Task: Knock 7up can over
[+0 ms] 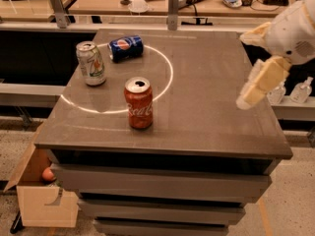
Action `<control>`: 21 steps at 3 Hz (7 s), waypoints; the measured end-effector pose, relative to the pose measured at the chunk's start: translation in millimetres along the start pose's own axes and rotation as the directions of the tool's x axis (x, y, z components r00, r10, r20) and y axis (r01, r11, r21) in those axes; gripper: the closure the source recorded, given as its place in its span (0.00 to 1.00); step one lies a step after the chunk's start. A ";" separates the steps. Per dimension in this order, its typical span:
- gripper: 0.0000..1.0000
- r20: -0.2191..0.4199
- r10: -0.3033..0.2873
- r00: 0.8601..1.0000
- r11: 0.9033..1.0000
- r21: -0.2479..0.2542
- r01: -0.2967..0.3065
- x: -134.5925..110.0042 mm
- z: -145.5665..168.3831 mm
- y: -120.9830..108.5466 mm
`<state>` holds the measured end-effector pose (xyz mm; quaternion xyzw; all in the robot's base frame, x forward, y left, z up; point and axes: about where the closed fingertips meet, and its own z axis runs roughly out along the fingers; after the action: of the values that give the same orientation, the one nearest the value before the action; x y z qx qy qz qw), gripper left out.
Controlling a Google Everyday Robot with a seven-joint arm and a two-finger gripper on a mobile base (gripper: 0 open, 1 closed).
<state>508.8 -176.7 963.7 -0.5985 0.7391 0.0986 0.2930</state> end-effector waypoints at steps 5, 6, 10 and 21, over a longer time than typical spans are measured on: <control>0.00 0.389 0.101 0.916 0.992 0.030 -0.122 -78.8 119.6 -68.3; 0.00 0.492 0.098 0.865 0.990 0.040 -0.135 -113.2 162.0 -98.1; 0.00 0.656 0.050 0.753 0.984 -0.163 0.078 -250.3 269.2 -83.6; 0.84 -0.064 -0.782 0.620 0.615 -0.243 0.751 -148.4 230.3 -46.7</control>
Offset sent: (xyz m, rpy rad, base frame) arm 0.1311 0.1293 -0.0307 0.2351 -0.1289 0.1182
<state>642.0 48.0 868.8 -0.8883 0.4195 -0.0148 0.1864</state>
